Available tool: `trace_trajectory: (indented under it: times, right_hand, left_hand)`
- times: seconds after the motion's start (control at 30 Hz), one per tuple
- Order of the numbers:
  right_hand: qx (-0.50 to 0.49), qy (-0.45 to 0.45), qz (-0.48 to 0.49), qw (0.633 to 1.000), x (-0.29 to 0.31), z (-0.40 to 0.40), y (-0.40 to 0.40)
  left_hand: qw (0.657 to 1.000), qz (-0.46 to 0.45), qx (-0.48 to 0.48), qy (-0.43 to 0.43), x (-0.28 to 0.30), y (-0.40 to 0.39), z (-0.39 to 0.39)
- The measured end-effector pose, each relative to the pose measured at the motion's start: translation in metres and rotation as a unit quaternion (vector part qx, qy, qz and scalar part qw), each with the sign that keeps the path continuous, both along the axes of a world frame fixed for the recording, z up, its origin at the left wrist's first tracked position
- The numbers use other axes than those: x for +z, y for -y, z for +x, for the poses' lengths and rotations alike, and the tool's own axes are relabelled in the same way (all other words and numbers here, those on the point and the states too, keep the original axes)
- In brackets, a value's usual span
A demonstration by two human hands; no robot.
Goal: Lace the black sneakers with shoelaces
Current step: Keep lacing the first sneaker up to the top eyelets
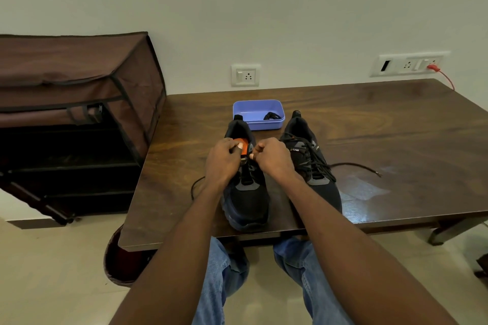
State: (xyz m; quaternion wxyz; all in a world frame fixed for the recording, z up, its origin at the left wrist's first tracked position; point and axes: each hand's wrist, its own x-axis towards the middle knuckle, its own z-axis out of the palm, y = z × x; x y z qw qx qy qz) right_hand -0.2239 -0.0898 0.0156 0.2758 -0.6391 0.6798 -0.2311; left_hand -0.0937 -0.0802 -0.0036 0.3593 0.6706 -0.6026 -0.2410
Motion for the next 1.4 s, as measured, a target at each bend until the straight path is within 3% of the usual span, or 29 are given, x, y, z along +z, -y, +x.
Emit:
trace_trajectory:
  times: [0.13,0.27,0.37,0.43,0.5,0.6,0.7,0.8,0.9,1.03,1.1,1.2,1.27,1.33,1.4]
  right_hand:
    - [-0.025,0.010,0.034,0.999,0.016,-0.009,0.001]
    - [-0.185,0.054,-0.025,0.981,0.035,-0.047,0.000]
    - [-0.267,0.018,-0.042,0.963,0.035,-0.061,-0.003]
    - [-0.238,-0.076,-0.065,0.966,0.034,-0.054,-0.006]
    - [-0.135,-0.152,-0.087,0.975,0.031,-0.038,-0.008]
    - [0.050,-0.105,0.008,0.993,0.025,-0.012,-0.011]
    - [0.093,-0.101,0.047,0.989,0.024,-0.007,-0.011]
    - [-0.010,-0.046,0.015,0.999,0.029,-0.028,-0.002]
    - [-0.181,-0.050,-0.062,0.980,0.033,-0.057,0.005]
    - [-0.304,-0.176,-0.150,0.924,0.038,-0.070,-0.002]
    - [-0.253,-0.234,-0.164,0.924,0.037,-0.066,-0.003]
    - [-0.036,-0.116,-0.074,0.990,0.028,-0.042,-0.005]
    - [0.095,-0.106,0.028,0.989,0.023,-0.021,-0.010]
    - [0.141,-0.126,0.055,0.980,0.022,-0.014,-0.009]
    - [0.108,-0.104,0.042,0.988,0.027,-0.020,-0.005]
  left_hand:
    - [0.999,0.016,0.026,-0.019,0.005,-0.005,0.010]
    - [0.998,0.032,0.020,-0.043,0.009,-0.006,0.016]
    - [0.998,0.041,0.006,-0.048,0.008,-0.005,0.018]
    - [0.998,0.047,-0.008,-0.052,0.009,-0.006,0.019]
    - [0.997,0.048,-0.015,-0.051,0.008,-0.007,0.021]
    - [0.996,0.049,-0.021,-0.065,0.008,-0.009,0.022]
    - [0.994,0.062,-0.020,-0.092,0.008,-0.009,0.021]
    - [0.993,0.068,-0.019,-0.093,0.011,-0.010,0.020]
    - [0.993,0.070,-0.023,-0.095,0.013,-0.011,0.020]
    - [0.992,0.068,-0.022,-0.102,0.015,-0.012,0.019]
    - [0.992,0.070,-0.023,-0.103,0.016,-0.013,0.019]
    - [0.992,0.071,-0.020,-0.102,0.016,-0.013,0.018]
    - [0.992,0.067,-0.024,-0.102,0.016,-0.012,0.019]
    - [0.992,0.067,-0.030,-0.105,0.016,-0.013,0.019]
    - [0.991,0.073,-0.029,-0.111,0.016,-0.014,0.018]
